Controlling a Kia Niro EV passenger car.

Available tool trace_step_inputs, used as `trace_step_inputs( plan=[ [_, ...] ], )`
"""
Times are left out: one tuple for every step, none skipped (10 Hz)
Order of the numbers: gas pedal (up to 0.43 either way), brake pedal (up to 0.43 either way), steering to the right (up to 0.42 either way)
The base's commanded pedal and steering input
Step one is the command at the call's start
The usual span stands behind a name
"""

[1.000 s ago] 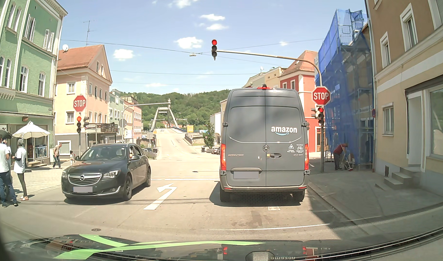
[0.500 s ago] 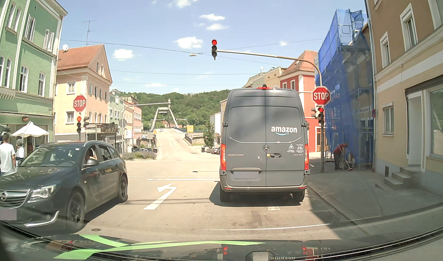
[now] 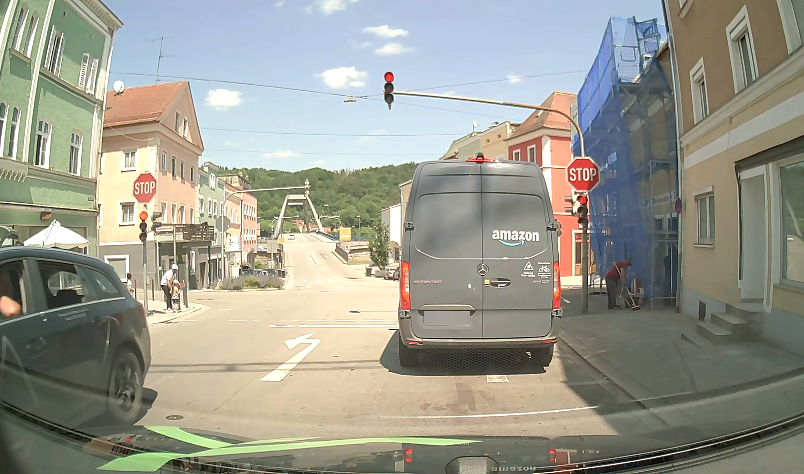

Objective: Follow the waypoints while adhering to traffic rules and regulations

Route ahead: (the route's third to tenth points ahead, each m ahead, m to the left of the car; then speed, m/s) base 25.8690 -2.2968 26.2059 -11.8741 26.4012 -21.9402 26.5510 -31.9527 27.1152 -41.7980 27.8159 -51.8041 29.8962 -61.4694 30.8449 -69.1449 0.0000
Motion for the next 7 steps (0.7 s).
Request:
trace_step_inputs(
  plan=[
    [0.000,0.360,0.031],
    [0.000,0.360,0.032],
    [0.000,0.360,0.032],
    [0.000,0.360,0.031],
    [0.000,0.360,0.032],
    [0.000,0.360,0.032],
    [0.000,0.360,0.031]
  ],
)
